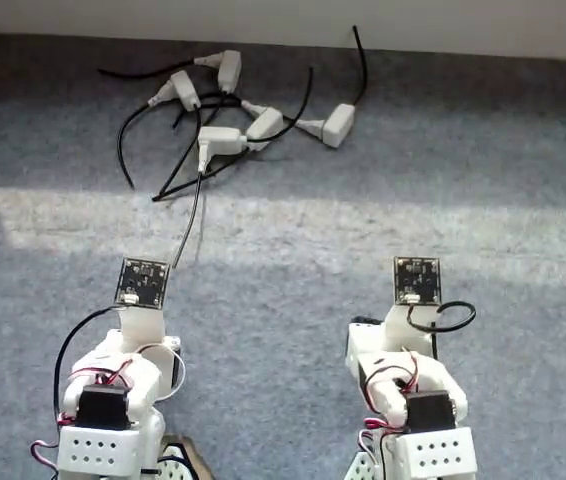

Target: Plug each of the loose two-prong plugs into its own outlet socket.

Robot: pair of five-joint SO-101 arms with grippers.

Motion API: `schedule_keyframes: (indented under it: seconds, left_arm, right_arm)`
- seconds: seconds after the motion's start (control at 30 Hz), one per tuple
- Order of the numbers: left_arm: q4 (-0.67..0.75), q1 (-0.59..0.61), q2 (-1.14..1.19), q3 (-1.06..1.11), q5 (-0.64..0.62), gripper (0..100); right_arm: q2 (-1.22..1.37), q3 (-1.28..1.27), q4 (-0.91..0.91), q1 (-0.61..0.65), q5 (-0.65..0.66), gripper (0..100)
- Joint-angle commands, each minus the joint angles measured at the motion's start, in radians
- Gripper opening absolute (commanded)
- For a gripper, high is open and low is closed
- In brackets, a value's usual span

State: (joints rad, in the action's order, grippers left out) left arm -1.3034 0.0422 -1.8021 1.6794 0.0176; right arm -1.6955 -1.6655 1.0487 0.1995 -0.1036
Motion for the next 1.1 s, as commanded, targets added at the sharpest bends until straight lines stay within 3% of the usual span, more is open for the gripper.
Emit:
schedule_keyframes:
  seconds: [0.0, 1.07]
  left_arm:
    - [-0.031, 0.007, -0.008, 0.015, -0.017, 1]
    - [-0.031, 0.012, -0.008, 0.015, -0.017, 1]
  right_arm:
    - [-0.104, -0.143, 0.15, -0.008, 0.012, 0.9]
    - [-0.137, -0.143, 0.199, -0.008, 0.012, 0.9]
